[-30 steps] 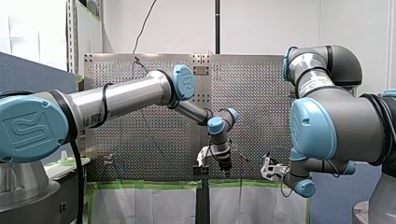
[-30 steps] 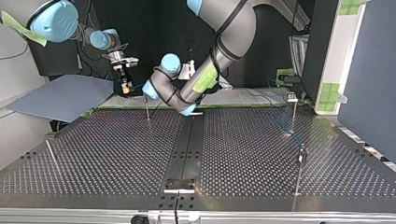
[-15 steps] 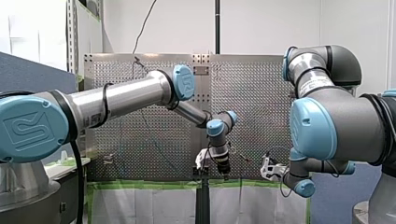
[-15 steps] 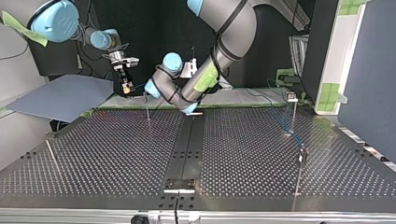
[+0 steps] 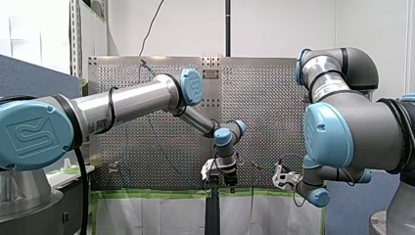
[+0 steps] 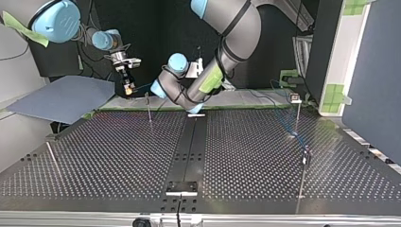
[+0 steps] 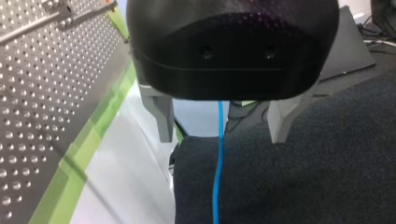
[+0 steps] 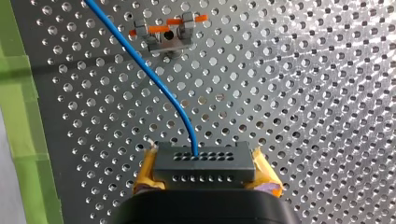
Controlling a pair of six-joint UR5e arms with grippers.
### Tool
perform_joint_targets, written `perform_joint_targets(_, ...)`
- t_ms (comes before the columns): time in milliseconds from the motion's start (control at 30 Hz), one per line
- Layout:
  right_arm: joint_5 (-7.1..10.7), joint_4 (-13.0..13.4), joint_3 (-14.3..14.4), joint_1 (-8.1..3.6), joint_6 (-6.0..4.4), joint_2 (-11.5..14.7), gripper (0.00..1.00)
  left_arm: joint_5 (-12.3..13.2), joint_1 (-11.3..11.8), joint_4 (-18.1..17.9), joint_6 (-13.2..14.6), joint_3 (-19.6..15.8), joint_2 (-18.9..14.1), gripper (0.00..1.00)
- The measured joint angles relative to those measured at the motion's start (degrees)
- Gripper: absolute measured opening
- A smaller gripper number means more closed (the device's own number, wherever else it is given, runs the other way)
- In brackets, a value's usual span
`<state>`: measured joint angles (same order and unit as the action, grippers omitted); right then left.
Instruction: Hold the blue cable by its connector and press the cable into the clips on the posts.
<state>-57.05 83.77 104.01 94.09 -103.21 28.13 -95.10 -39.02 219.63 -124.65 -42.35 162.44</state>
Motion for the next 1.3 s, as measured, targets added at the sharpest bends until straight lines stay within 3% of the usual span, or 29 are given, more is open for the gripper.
perform_joint_targets(767,-0.08,0.0,0.0,0.26,0.19,0.0,0.00,1.1,0.7,-5.2,0.1,-1.0,0.3,1.00)
perform_joint_targets(1300,-0.08,0.0,0.0,0.47,0.23,0.0,0.00,1.3,-0.7,-4.6,-0.4,5.8,6.8,1.00)
